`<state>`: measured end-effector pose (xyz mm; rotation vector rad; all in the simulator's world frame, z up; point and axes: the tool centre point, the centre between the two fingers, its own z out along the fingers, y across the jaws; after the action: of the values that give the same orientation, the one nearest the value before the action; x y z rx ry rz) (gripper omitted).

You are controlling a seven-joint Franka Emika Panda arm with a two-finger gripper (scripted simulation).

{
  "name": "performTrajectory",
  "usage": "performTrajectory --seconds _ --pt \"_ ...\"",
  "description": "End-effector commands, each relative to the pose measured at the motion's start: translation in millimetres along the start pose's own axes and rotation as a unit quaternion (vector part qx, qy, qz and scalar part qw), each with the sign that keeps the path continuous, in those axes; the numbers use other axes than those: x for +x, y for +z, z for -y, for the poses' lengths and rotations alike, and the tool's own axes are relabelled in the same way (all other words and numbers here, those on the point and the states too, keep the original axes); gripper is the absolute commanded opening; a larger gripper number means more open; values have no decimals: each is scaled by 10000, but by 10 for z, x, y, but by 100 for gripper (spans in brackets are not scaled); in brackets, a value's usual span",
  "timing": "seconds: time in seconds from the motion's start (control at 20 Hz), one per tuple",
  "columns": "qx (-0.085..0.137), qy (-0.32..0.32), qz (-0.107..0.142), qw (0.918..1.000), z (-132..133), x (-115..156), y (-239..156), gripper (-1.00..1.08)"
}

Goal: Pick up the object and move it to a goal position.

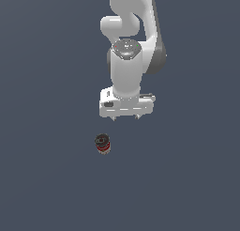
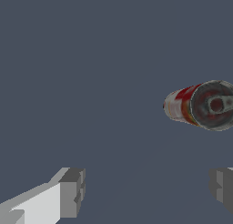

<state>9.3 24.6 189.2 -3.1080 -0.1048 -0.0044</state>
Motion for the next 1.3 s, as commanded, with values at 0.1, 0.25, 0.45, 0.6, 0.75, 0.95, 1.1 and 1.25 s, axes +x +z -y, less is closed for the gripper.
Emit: performTrajectory --seconds 0.1,0.25,0.45,0.6,0.75,0.95,1.1,1.25 --pt "-23 -116 3 9999 -165 97 83 100" --pt "-48 -241 4 9997 -335 192 170 100" --pt "-90 -450 11 9989 -628 330 325 100" --pt "-117 -581 18 9982 -817 405 428 100" --pt "-137 -678 24 9976 -959 453 507 100" --pt "-153 -755 30 9970 -1071 487 570 100" --pt "-156 -770 31 9969 -1099 494 584 100" --pt "-154 -753 35 9970 -1090 485 597 100"
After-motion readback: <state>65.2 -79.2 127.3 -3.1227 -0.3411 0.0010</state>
